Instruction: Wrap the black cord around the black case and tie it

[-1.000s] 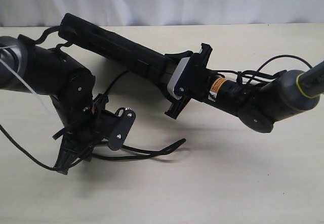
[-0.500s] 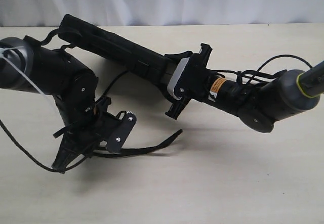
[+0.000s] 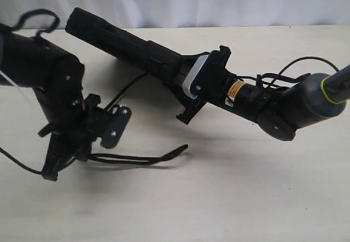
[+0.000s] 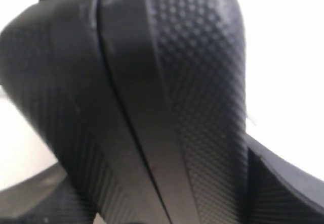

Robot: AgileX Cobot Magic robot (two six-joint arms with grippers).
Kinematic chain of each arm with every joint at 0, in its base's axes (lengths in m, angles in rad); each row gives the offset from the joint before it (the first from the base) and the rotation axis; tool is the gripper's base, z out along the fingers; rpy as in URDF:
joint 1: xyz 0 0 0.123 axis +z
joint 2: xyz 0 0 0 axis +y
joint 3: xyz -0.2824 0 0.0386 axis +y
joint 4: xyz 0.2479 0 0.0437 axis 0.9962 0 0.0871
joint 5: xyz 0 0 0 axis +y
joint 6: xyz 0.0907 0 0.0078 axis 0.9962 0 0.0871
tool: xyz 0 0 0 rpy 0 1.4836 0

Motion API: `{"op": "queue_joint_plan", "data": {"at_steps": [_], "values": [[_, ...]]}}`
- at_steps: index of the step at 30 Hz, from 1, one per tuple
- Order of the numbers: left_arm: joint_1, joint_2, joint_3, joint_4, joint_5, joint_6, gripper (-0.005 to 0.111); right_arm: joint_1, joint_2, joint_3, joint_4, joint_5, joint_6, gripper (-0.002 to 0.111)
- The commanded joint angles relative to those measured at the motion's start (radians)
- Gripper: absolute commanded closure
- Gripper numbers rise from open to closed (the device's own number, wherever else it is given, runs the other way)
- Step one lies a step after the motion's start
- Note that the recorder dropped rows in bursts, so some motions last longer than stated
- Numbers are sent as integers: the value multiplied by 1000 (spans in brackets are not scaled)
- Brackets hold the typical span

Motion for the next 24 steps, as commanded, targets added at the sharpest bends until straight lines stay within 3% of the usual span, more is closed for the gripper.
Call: {"op": "queue_joint_plan", "data": {"at_steps": [1, 14, 24], "values": [[104, -106, 4, -142, 63, -25, 107, 2, 16, 18, -10, 97, 151, 104], [436, -267, 4, -445, 153, 20, 107, 2, 16, 18, -10, 97, 286, 104], [550, -277, 4, -474, 155, 74, 107, 2, 16, 18, -10, 112, 296, 104]]}}
